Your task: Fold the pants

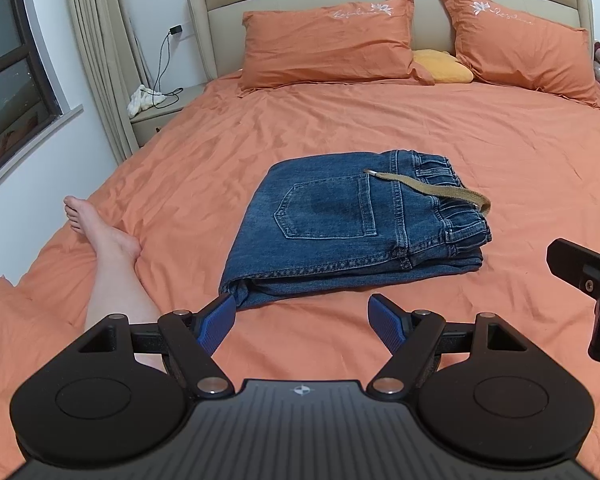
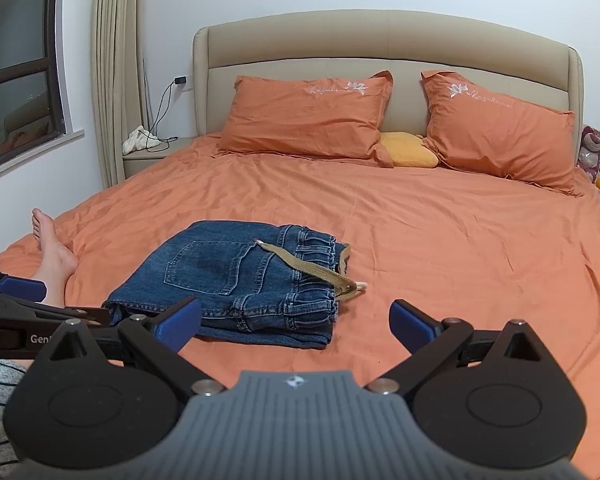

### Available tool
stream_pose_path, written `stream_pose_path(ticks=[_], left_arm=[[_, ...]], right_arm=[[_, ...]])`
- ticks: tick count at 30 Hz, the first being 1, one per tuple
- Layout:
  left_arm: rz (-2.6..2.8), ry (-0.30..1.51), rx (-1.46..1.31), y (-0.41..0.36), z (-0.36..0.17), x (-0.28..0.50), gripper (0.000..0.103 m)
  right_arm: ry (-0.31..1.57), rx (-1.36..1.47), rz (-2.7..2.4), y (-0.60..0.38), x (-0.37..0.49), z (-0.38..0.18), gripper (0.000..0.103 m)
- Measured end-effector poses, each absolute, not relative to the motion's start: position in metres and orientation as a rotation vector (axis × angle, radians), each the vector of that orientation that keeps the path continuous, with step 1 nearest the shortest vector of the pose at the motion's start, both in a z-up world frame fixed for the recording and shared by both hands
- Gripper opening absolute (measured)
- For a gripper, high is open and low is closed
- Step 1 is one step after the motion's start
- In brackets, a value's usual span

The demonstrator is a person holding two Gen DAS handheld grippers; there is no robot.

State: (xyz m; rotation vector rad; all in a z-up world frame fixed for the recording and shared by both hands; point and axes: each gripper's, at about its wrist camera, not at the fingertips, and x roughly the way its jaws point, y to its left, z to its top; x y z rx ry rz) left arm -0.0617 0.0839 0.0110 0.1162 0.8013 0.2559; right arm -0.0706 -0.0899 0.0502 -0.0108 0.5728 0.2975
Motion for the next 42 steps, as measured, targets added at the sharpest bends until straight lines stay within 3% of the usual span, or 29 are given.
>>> stream_pose_path(ticks=[42], left_arm=[[0.232, 0.755, 0.142, 0.0840, 0.0187, -0.0658, 0.088]], right_arm=[[0.578, -0.036, 0.269, -0.0874, -0.0754, 0.0532, 0.098]])
